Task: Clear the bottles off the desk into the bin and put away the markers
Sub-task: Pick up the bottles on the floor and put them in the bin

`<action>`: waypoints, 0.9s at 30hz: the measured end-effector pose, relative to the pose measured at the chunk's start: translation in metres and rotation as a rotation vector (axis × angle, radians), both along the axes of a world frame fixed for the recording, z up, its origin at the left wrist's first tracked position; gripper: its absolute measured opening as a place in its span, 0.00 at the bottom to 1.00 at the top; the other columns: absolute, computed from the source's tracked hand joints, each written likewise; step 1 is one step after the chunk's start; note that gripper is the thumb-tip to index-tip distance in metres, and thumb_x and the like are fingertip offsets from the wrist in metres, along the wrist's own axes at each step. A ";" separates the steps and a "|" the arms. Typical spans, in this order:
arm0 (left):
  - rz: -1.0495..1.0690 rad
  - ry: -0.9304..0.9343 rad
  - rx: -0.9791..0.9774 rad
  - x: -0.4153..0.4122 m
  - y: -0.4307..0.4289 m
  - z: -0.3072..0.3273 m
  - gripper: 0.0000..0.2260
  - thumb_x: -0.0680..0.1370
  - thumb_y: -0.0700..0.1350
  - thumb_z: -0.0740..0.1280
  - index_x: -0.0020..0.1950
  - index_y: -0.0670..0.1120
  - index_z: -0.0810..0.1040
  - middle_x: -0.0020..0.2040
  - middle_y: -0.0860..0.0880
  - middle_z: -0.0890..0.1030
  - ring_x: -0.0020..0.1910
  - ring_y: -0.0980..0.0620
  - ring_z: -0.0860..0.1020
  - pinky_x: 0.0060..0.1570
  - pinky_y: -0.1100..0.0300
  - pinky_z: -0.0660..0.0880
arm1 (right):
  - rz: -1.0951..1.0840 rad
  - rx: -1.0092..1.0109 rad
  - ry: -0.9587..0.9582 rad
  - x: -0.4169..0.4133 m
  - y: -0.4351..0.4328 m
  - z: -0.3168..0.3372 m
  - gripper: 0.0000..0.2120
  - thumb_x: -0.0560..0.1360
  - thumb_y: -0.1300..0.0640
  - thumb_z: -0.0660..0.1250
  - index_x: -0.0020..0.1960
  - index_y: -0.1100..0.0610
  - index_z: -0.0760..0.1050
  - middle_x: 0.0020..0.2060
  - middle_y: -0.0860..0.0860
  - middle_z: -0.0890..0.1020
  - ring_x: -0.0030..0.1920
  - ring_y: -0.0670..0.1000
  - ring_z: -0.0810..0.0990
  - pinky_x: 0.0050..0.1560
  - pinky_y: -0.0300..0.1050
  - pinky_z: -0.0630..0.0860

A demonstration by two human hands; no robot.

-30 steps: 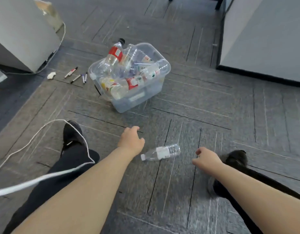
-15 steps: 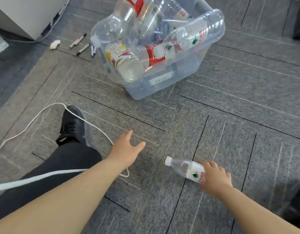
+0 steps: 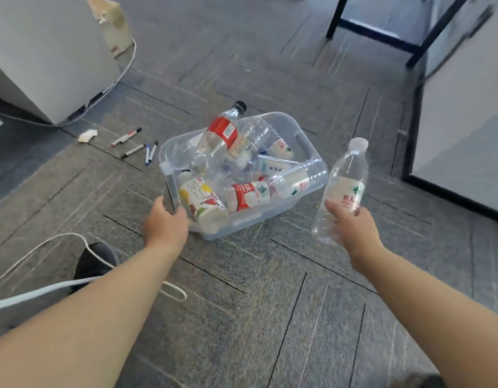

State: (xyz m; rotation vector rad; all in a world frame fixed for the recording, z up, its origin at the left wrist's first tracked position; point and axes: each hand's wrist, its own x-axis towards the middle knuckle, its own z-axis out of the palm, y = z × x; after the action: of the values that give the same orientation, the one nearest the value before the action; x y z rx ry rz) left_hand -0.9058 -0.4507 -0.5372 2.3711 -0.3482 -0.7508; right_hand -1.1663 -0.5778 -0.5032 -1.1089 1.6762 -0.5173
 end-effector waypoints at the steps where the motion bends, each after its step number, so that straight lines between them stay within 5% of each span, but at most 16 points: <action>1: 0.006 0.012 -0.001 0.007 -0.004 0.004 0.25 0.80 0.49 0.60 0.77 0.46 0.60 0.72 0.43 0.70 0.68 0.40 0.70 0.65 0.46 0.67 | 0.029 0.047 -0.052 0.016 -0.011 0.015 0.25 0.72 0.43 0.69 0.59 0.59 0.71 0.49 0.55 0.81 0.43 0.54 0.81 0.41 0.49 0.78; 6: 0.011 0.099 0.017 0.025 -0.023 0.014 0.25 0.80 0.51 0.60 0.76 0.45 0.62 0.73 0.43 0.69 0.70 0.41 0.67 0.64 0.50 0.66 | 0.134 0.286 -0.169 0.091 -0.042 0.046 0.27 0.75 0.41 0.64 0.66 0.57 0.68 0.57 0.57 0.80 0.51 0.59 0.83 0.55 0.59 0.79; 9: -0.019 0.171 -0.038 0.030 -0.031 0.003 0.18 0.79 0.48 0.60 0.68 0.45 0.71 0.64 0.43 0.76 0.57 0.43 0.73 0.54 0.54 0.69 | 0.130 0.328 -0.145 0.122 -0.051 0.046 0.29 0.77 0.42 0.62 0.73 0.54 0.61 0.68 0.57 0.71 0.61 0.63 0.77 0.58 0.62 0.77; 13: -0.141 0.172 -0.029 0.039 -0.036 -0.011 0.13 0.78 0.47 0.60 0.61 0.46 0.75 0.53 0.47 0.77 0.48 0.46 0.73 0.48 0.56 0.70 | 0.093 0.265 -0.059 0.147 -0.056 0.041 0.29 0.78 0.42 0.59 0.74 0.56 0.59 0.71 0.59 0.67 0.66 0.62 0.72 0.65 0.56 0.72; 21: -0.350 0.123 0.019 0.071 -0.031 0.014 0.15 0.80 0.47 0.60 0.66 0.46 0.72 0.64 0.45 0.76 0.58 0.43 0.75 0.51 0.56 0.70 | 0.079 0.154 0.203 0.132 -0.017 0.050 0.21 0.80 0.49 0.58 0.66 0.62 0.68 0.48 0.57 0.76 0.52 0.57 0.77 0.58 0.53 0.77; 24: -0.489 0.050 0.037 0.105 -0.007 0.046 0.15 0.81 0.47 0.59 0.67 0.47 0.71 0.65 0.43 0.75 0.51 0.45 0.73 0.50 0.56 0.71 | 0.055 0.154 0.275 0.123 0.012 0.077 0.20 0.80 0.53 0.58 0.66 0.65 0.68 0.49 0.60 0.76 0.48 0.57 0.76 0.54 0.52 0.77; 27: -0.529 -0.021 0.051 0.156 0.033 0.094 0.23 0.81 0.47 0.60 0.76 0.46 0.63 0.69 0.43 0.72 0.61 0.43 0.74 0.54 0.57 0.69 | 0.076 0.124 0.324 0.136 0.045 0.115 0.17 0.80 0.55 0.60 0.63 0.65 0.69 0.46 0.61 0.77 0.45 0.57 0.76 0.56 0.56 0.78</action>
State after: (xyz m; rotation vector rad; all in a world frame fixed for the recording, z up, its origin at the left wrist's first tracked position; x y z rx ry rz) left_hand -0.7500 -0.4176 -0.4430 2.3537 -0.9999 -0.9765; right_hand -1.0301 -0.5333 -0.3885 -1.2060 1.9067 -0.1879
